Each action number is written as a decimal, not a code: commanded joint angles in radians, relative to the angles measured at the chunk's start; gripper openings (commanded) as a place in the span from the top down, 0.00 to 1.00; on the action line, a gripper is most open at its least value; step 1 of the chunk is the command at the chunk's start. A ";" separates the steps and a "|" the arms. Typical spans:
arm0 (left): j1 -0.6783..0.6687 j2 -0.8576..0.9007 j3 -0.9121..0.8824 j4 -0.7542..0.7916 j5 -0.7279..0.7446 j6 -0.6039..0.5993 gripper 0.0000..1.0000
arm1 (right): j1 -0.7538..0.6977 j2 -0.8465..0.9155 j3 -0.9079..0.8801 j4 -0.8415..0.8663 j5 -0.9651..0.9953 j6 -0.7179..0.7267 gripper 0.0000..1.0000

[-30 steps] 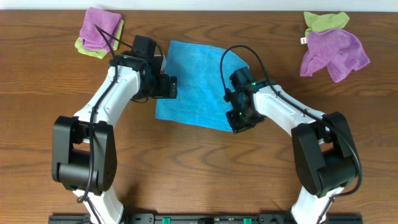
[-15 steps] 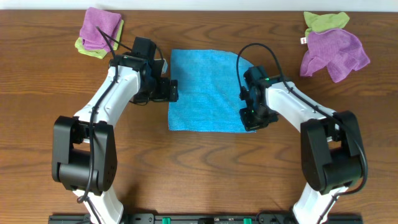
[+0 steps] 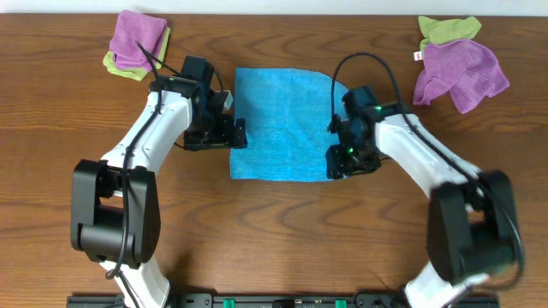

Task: Fold the cloth
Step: 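Move both grippers to the blue cloth's bottom corners and grasp them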

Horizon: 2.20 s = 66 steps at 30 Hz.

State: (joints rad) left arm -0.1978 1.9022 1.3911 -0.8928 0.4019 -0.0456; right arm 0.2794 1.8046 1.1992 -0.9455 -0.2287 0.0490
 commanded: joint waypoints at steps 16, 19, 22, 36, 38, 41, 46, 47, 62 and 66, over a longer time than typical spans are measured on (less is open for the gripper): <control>0.046 0.007 -0.237 0.140 0.277 0.039 0.04 | -0.189 -0.255 -0.176 0.062 -0.233 -0.001 0.48; 0.047 0.007 -0.270 0.164 0.315 0.038 0.03 | -0.211 -0.255 -0.259 0.141 -0.308 -0.001 0.50; 0.047 0.007 -0.291 0.182 0.317 0.038 0.02 | -0.222 -0.254 -0.321 0.198 -0.329 0.011 0.50; 0.047 0.007 -0.338 0.229 0.332 -0.014 0.05 | -0.234 -0.187 -0.450 0.383 -0.275 0.101 0.50; 0.047 0.007 -0.349 0.229 0.333 -0.015 0.05 | -0.243 -0.166 -0.450 0.409 -0.277 0.121 0.50; 0.047 0.007 -0.373 0.241 0.355 -0.017 0.05 | -0.255 -0.128 -0.450 0.457 -0.327 0.130 0.50; 0.047 0.007 -0.415 0.278 0.359 -0.049 0.06 | -0.257 -0.073 -0.449 0.515 -0.334 0.162 0.50; 0.047 0.007 -0.421 0.280 0.359 -0.050 0.06 | -0.257 -0.066 -0.449 0.523 -0.334 0.166 0.50; 0.046 0.007 -0.479 0.418 0.310 -0.177 0.10 | -0.286 -0.052 -0.449 0.539 -0.330 0.191 0.54; 0.046 0.007 -0.479 0.403 0.232 -0.185 0.12 | -0.286 -0.052 -0.449 0.508 -0.324 0.190 0.55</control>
State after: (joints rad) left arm -0.1516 1.8557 0.9550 -0.4816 0.8692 -0.2157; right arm 0.0090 1.7187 0.7704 -0.4179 -0.6544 0.2283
